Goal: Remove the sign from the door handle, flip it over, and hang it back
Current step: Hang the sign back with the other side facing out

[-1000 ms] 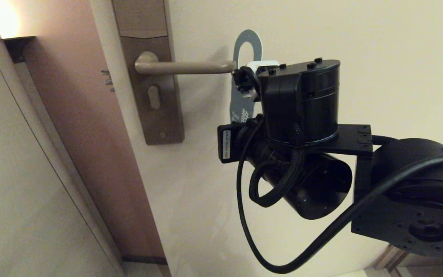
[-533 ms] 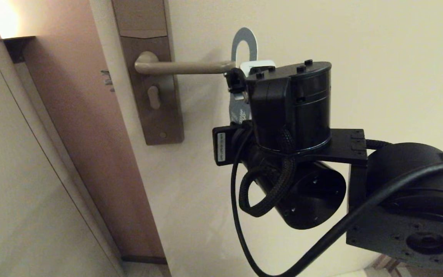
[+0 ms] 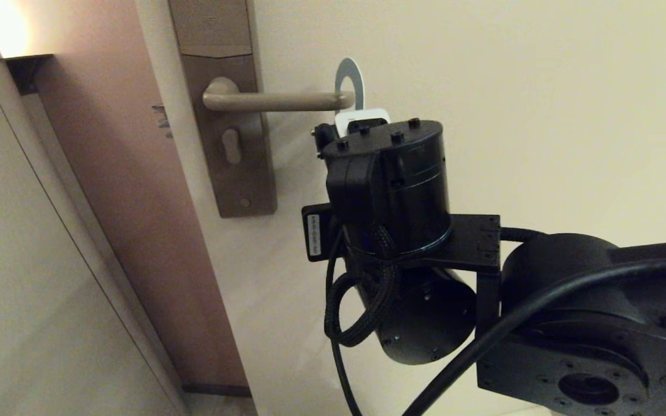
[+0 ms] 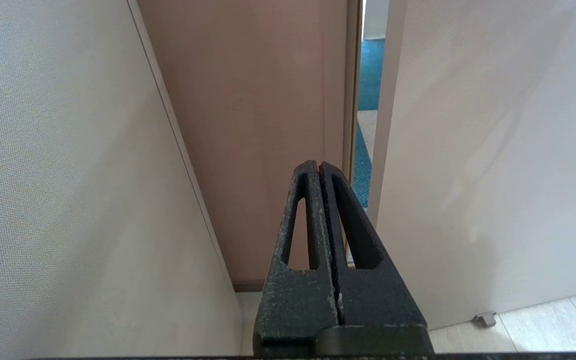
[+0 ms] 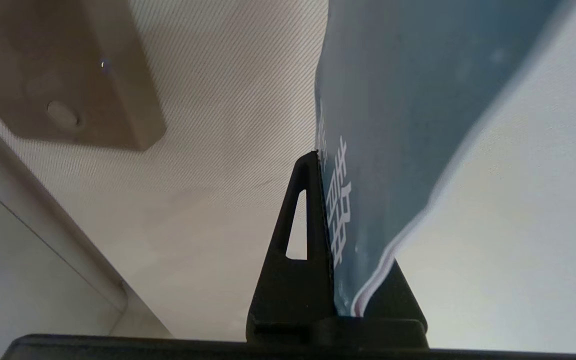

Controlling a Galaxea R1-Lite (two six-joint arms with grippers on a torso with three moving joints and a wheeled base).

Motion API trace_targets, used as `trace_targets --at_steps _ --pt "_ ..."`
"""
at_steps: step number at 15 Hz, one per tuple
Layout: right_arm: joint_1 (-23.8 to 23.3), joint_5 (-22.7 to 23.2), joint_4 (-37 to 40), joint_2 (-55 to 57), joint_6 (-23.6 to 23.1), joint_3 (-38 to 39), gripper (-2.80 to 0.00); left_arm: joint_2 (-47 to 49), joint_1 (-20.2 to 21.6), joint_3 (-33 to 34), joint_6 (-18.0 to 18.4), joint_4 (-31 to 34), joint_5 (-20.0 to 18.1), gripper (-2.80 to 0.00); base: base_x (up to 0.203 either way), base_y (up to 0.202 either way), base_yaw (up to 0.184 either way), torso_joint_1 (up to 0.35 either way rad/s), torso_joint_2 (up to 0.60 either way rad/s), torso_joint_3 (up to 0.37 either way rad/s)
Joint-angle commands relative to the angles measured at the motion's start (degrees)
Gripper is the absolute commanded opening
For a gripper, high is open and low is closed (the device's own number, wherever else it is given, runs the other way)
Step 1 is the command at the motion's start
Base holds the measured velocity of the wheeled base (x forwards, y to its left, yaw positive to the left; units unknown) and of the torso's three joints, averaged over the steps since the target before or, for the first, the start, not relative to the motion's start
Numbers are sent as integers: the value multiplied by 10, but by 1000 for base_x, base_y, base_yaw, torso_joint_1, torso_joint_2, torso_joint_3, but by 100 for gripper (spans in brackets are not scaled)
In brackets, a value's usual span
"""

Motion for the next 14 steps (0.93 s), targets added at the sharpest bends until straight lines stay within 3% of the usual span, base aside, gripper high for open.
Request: trace_targets --at_steps 1,14 --pt "6 -3 -2 14 0 -4 -280 1 0 0 0 0 0 -280 0 0 0 0 0 0" --pt "41 -15 2 91 -25 -113 -280 1 0 0 0 0 0 -280 0 0 0 0 0 0"
